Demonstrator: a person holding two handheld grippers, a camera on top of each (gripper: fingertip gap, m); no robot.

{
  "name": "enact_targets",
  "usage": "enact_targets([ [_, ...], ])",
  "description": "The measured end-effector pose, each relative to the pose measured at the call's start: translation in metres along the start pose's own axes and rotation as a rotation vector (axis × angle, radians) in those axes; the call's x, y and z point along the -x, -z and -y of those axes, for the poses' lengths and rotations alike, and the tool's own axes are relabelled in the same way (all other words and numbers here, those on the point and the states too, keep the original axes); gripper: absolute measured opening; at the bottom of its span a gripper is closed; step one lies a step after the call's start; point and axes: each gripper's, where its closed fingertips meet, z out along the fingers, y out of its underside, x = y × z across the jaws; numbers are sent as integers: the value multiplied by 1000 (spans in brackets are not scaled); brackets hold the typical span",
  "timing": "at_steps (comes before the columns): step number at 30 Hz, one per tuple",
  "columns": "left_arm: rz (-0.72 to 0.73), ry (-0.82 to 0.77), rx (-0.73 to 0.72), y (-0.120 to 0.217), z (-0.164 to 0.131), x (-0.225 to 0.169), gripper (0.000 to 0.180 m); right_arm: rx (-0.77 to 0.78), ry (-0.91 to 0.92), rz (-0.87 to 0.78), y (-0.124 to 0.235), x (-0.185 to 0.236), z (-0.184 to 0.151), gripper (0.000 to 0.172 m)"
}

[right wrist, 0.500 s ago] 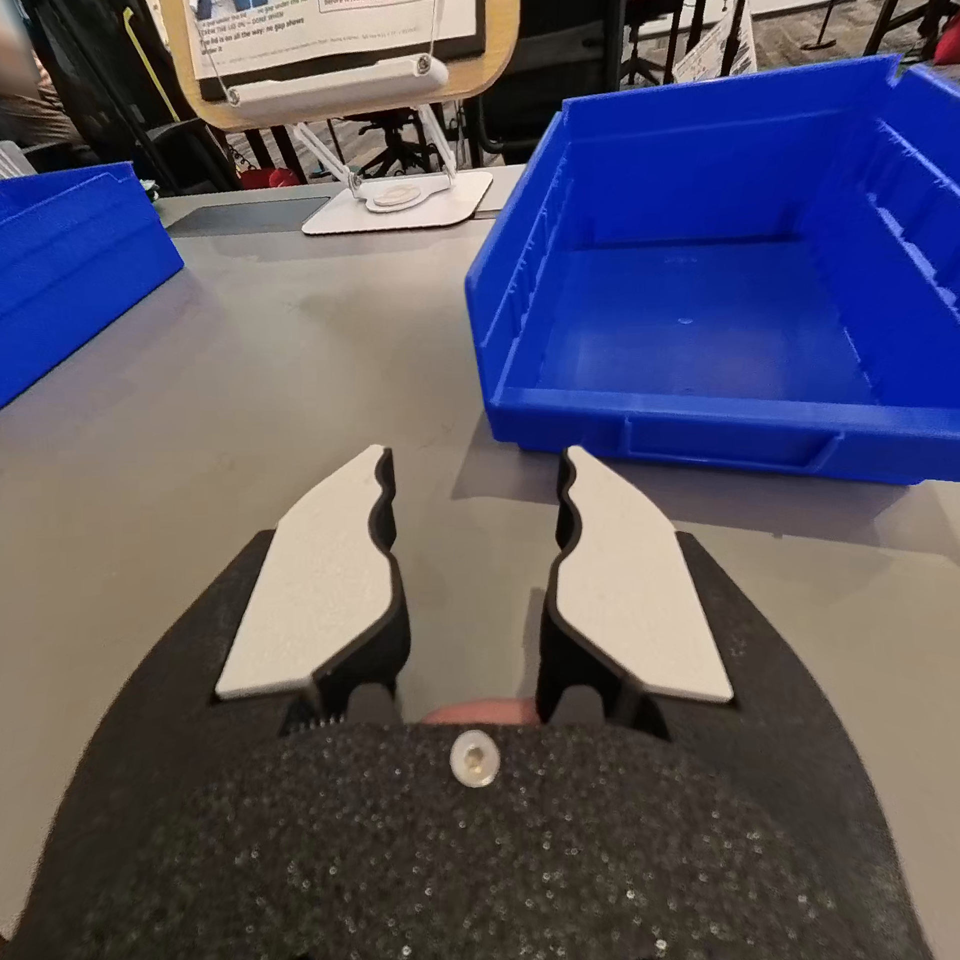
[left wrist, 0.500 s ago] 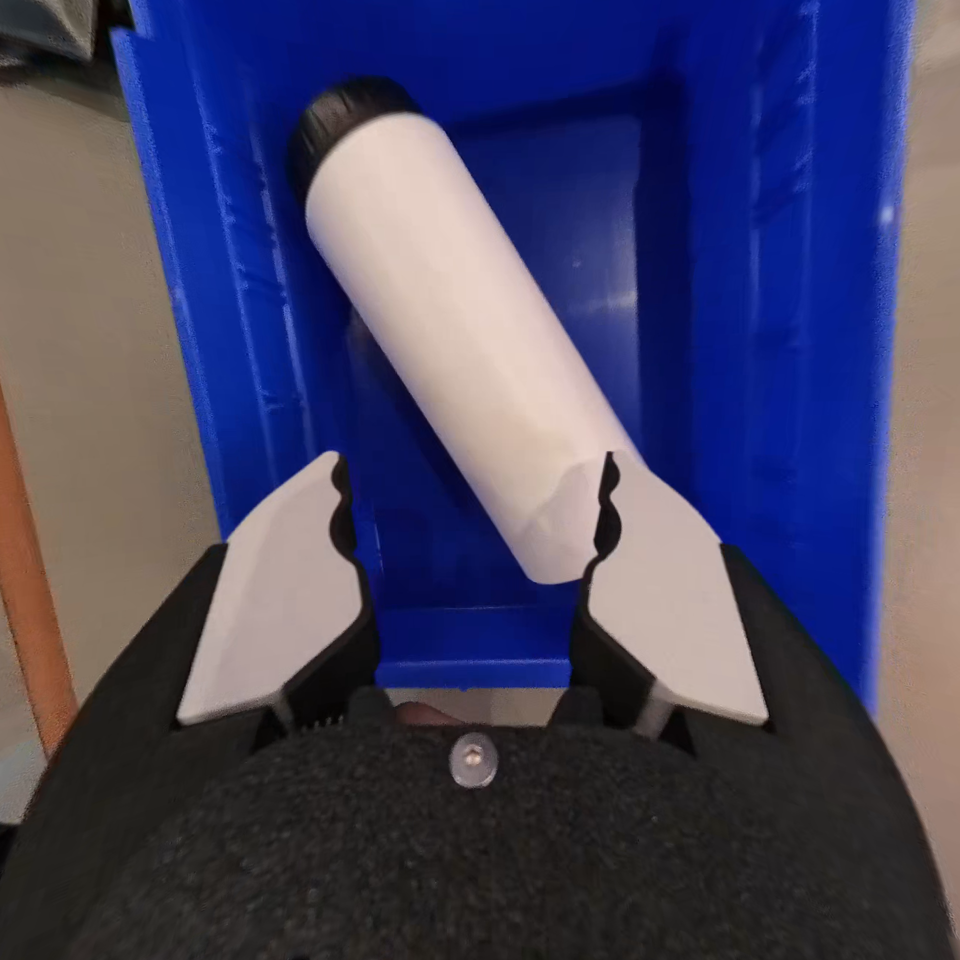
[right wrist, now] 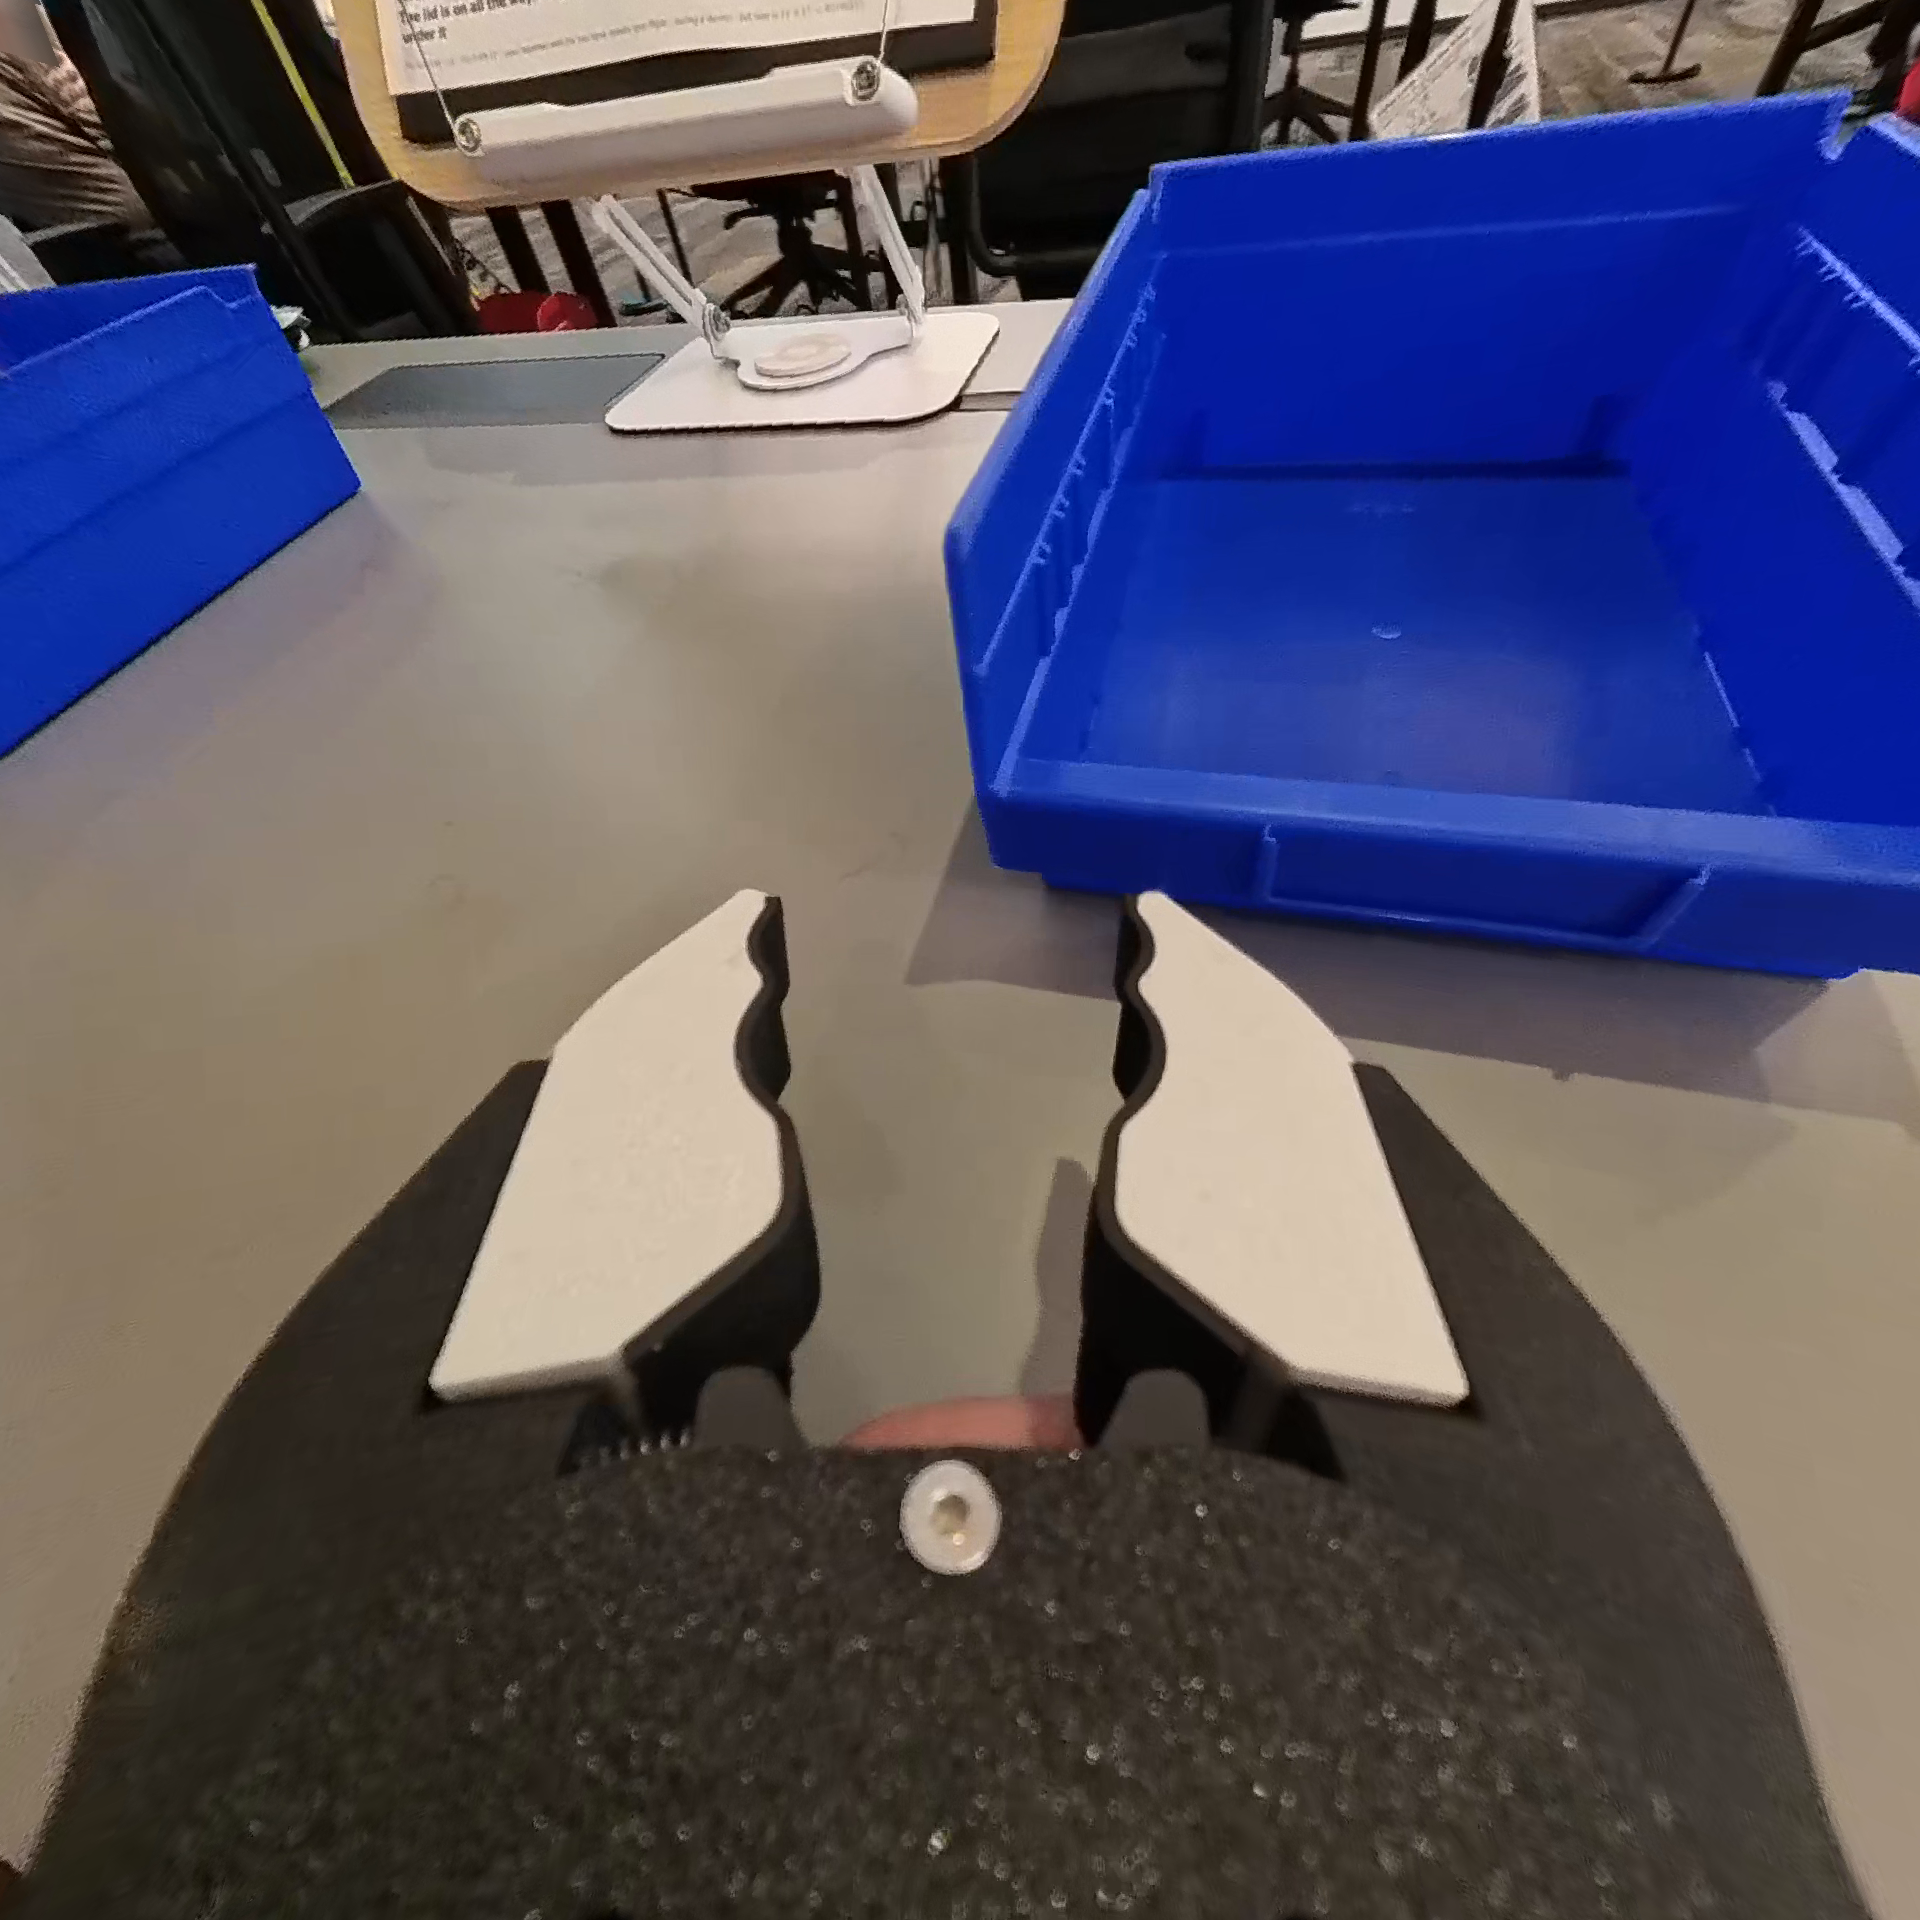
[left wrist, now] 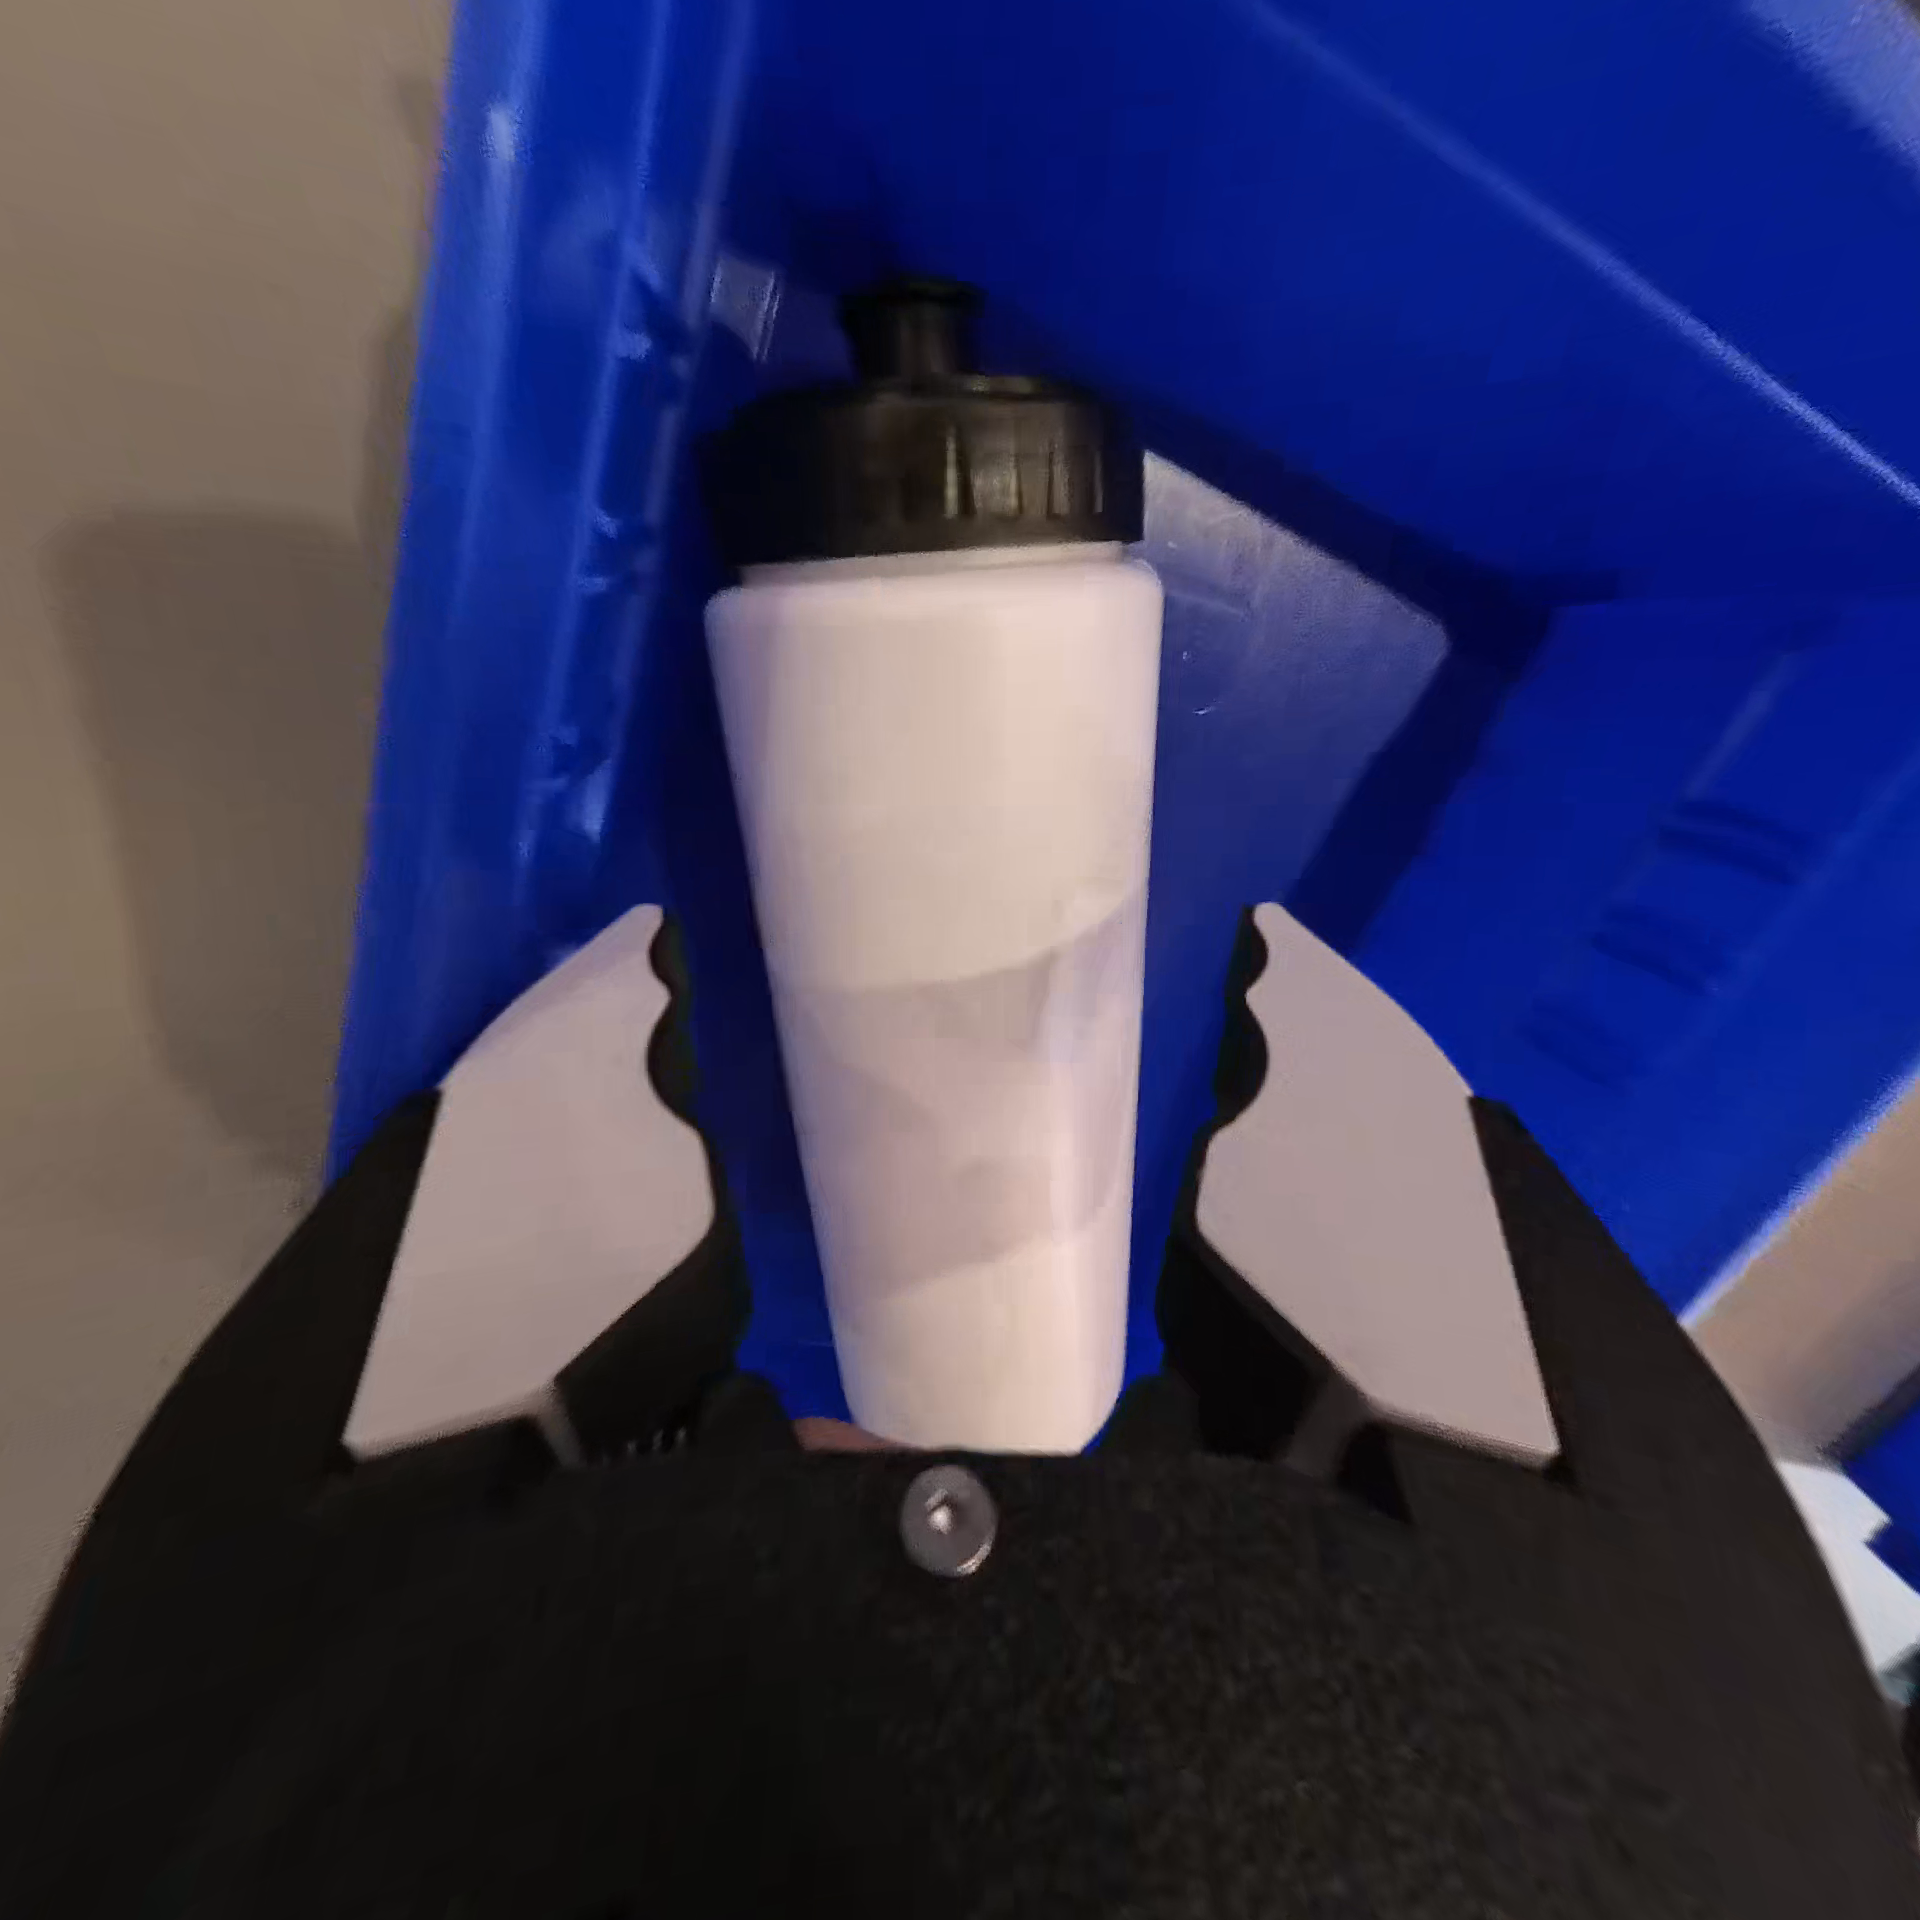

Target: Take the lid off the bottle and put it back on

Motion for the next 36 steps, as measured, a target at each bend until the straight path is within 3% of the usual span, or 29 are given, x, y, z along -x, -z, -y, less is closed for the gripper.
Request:
enact_targets([
  [8, 135, -100, 45, -24, 13, -6, 101, 12, -12, 13, 0, 0, -2, 60],
  [13, 167, -126, 128, -46, 4, -5, 100, 14, -18, 9, -1, -1, -2, 59],
  [19, 182, -284, 179, -41, 0, -8, 102, 11, -43, 16, -1, -3, -2, 59],
  [23, 103, -339, 103, -13, 12, -18, 101, 10, -43, 20, 0, -2, -2, 58],
  [29, -85, -510, -215, 67, 36, -59, 99, 15, -12, 35, -2, 10, -3, 58],
  [33, -220, -610, -453, 134, 30, -97, 99, 18, 18, 35, -3, 16, -3, 58],
  [36, -313, -713, -601, 176, 7, -136, 99, 17, 27, 28, -3, 17, -3, 57],
])
